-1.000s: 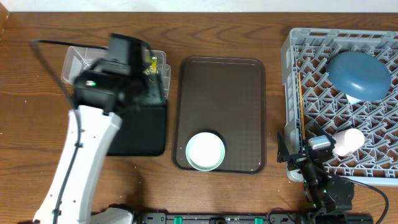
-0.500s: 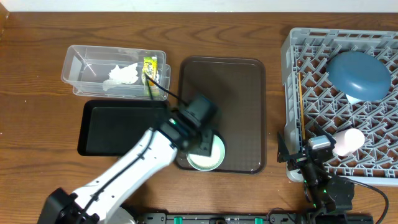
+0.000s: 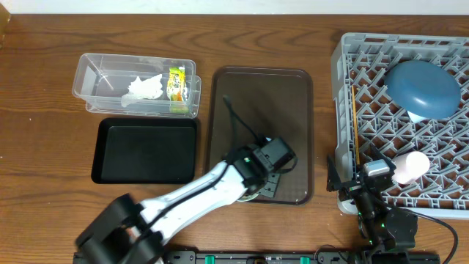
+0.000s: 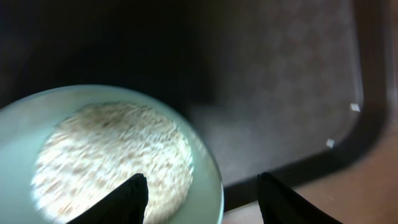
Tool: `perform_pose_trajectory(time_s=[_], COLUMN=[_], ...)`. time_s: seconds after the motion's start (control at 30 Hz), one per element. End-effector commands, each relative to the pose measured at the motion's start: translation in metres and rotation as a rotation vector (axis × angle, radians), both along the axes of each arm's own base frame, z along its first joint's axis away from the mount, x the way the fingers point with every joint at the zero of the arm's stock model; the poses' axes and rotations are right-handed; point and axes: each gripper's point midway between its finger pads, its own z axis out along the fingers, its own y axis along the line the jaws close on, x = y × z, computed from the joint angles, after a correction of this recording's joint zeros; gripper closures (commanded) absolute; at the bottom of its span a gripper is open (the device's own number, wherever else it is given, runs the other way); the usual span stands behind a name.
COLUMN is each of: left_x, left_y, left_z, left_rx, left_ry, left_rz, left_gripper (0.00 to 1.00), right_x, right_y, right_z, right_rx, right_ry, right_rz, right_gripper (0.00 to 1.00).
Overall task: Sort waste into correct bins and load items into the dishwasher rack
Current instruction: 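Reach the left gripper to the pale green bowl rim and grasp it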
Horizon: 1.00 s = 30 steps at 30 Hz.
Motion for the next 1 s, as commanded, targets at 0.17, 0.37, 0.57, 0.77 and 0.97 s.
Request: perform_pose_trajectory(time_s=[0.17,0.37,0.57,0.77,0.97], left_x=[0.004,0.007,0.013,0.014,0.02], left_y=[-0.005,-0.009,-0.017,-0.019,-0.018], left_z=[-0.02,-0.017,-0.008,-0.006,-0.006], left_rx=[0.034,0.018,0.009,0.023,0.046], left_ry=[-0.002,-0.016,-0.053,-0.081,-0.118], left_rz=[-0.03,-0.035,-0.12,-0.221,-0.262], left_gripper=[0.57,0.81,0.94,0.86,0.75], right_x=[0.0,0.0,0.0,0.0,0.0], right_y=[-0.002,-0.002,-0.002,-0.002,-0.002], right_z=[-0.002,-0.002,-0.002,-0.002,-0.002], right_rx=[0.012,0.012,0.013,0.013,0.013], right_ry=[0.005,0.005,0.005,0.005,0.005], right_rz=[-0.009,-0.009,-0.009,-0.009,-0.009], right_gripper=[0.01,0.01,0.01,0.01,0.01])
